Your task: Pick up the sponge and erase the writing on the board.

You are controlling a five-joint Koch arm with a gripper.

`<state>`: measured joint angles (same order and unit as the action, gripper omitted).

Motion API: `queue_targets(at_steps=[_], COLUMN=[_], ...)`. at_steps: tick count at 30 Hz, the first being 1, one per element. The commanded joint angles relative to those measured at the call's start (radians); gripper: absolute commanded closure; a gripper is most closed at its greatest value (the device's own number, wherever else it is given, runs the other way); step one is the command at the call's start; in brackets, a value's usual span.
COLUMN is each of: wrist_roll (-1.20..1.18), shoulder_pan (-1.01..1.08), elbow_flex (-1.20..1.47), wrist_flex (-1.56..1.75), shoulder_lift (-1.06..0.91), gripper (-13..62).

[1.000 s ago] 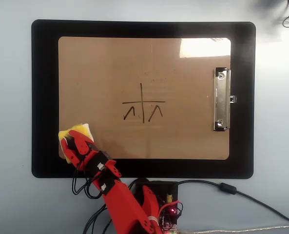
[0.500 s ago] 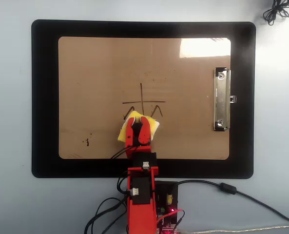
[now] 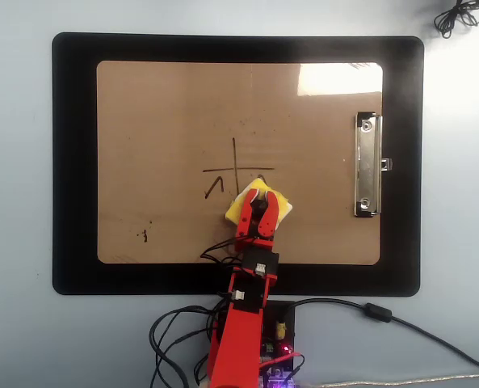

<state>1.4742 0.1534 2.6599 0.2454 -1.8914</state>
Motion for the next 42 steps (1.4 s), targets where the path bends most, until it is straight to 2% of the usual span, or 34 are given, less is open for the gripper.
queue_targets(at_steps=[1,3,7,9,12,17,21,24,28,31,34,42], wrist_roll=[-0.006,-0.006,-0.006,-0.006,-0.006,-0.006,-0.005,-0.003,-0.003,-0.005,-0.009,-0.015], shoulder_pan=[0.011,0.008,0.003,0.006,0.008,0.011,0.005,0.005,-0.031,-0.040,-0.025,0.057], elbow_flex=[-0.020,-0.074,-0.393,-0.482,-0.379,0.028,0.189,0.107,-0.222,-0.359,-0.245,0.264], wrist_flex=[0.213,0.308,0.403,0.403,0.408,0.402,0.397,0.397,0.383,0.367,0.367,0.350], shoulder_lift=[0.087,0.213,0.554,0.627,0.575,0.201,0.037,0.117,0.423,0.548,0.459,-0.115], gripper=[57.3,57.3,57.3,57.3,57.3,57.3,57.3,57.3,57.3,57.3,57.3,57.3])
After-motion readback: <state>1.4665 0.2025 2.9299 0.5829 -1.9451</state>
